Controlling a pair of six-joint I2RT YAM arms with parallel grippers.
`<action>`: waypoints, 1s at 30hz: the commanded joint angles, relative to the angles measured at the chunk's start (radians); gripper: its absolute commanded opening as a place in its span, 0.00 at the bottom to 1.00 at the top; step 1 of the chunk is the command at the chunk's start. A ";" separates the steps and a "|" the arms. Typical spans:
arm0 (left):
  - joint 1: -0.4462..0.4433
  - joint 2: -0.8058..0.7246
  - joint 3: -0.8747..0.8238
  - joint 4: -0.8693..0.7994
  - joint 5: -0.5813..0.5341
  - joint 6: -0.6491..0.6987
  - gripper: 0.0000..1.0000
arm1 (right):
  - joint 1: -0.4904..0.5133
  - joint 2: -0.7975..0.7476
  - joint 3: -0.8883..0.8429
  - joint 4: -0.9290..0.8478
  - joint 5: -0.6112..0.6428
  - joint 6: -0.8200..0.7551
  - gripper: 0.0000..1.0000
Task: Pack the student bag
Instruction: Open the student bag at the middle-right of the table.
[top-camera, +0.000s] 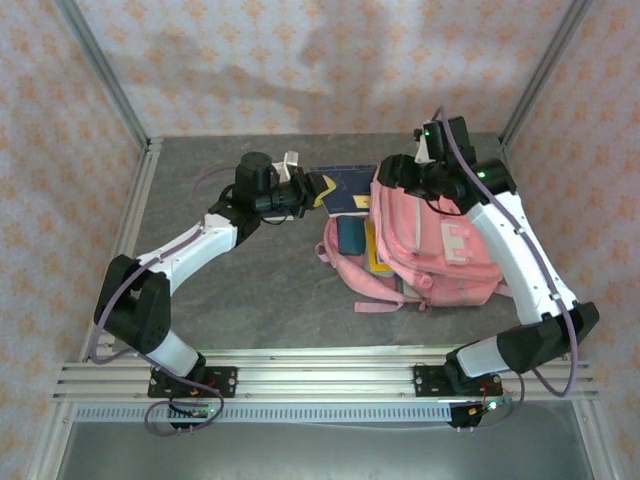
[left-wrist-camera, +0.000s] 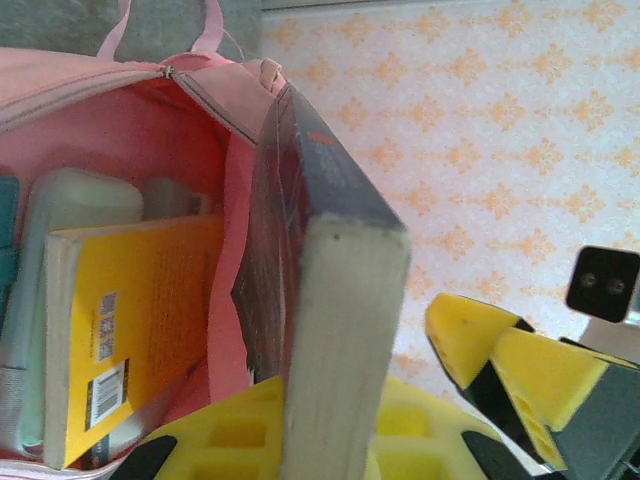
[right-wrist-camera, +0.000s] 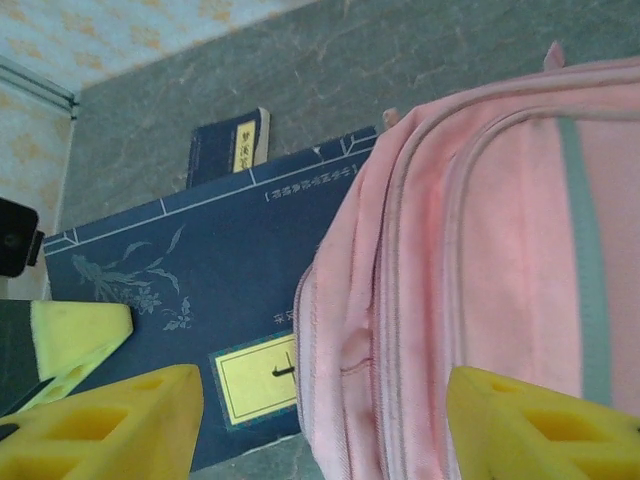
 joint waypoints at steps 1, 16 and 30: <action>-0.041 0.004 0.042 0.170 0.108 -0.043 0.00 | 0.018 0.059 0.014 -0.065 0.029 0.012 0.65; -0.062 0.015 0.062 0.143 0.103 -0.004 0.00 | 0.050 0.343 0.259 -0.229 0.185 -0.034 0.00; 0.067 -0.115 0.032 -0.336 0.052 0.312 0.00 | 0.181 0.576 0.811 -0.283 0.020 -0.289 0.00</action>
